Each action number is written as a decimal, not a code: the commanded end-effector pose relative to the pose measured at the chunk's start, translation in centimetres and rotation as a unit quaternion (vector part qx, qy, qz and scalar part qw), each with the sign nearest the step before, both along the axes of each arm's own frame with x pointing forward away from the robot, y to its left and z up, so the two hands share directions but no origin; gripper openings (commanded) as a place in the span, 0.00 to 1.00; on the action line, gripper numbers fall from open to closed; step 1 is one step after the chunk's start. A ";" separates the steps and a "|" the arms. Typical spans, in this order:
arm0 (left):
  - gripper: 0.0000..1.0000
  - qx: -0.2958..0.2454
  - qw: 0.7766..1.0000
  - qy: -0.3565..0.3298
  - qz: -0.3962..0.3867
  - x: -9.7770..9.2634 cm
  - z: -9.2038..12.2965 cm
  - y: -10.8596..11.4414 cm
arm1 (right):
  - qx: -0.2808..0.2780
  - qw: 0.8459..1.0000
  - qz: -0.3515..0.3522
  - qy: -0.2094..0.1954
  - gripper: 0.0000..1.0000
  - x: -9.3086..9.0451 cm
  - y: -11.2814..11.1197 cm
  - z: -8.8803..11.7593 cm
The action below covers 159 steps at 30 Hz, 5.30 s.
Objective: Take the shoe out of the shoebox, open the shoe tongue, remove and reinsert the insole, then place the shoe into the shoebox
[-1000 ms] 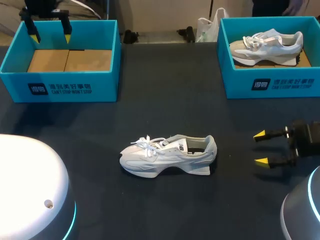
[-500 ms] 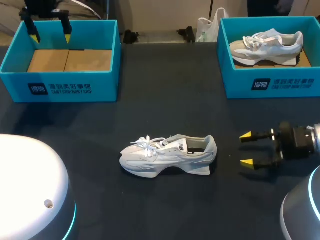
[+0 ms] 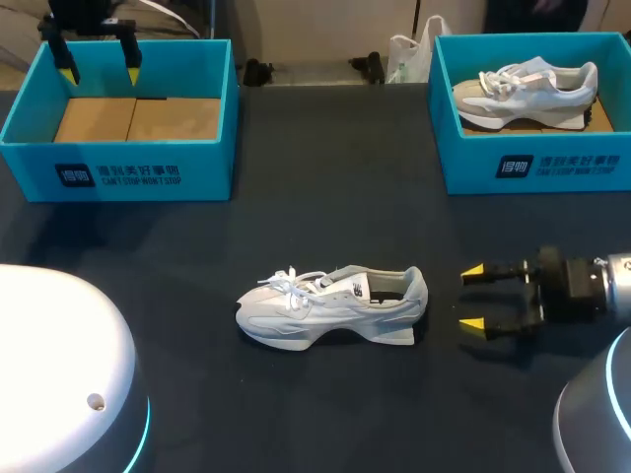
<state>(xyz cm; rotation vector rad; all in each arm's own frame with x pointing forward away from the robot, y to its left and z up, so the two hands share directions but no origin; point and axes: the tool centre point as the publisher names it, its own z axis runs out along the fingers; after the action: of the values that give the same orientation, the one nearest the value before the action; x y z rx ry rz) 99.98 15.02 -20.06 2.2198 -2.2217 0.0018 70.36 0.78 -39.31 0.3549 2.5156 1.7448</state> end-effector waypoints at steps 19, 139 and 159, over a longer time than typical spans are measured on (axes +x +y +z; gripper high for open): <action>1.00 0.000 1.000 0.000 0.000 0.0 0.0 0.0 | 0.010 1.000 -0.002 -0.013 1.00 -0.3 5.5 -1.2; 1.00 0.000 1.000 0.000 0.000 0.0 0.0 0.0 | 0.020 0.998 0.049 -0.021 0.00 1.4 11.9 -2.7; 1.00 0.000 1.000 0.000 0.000 0.0 0.0 0.0 | 0.017 0.998 0.052 -0.023 0.00 1.0 11.9 -2.5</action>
<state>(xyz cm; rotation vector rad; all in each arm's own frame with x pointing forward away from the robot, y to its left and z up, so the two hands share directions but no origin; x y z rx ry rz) 99.98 15.01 -20.06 2.2197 -2.2218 0.0018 71.44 12.37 -41.80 0.1843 2.5087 1.8204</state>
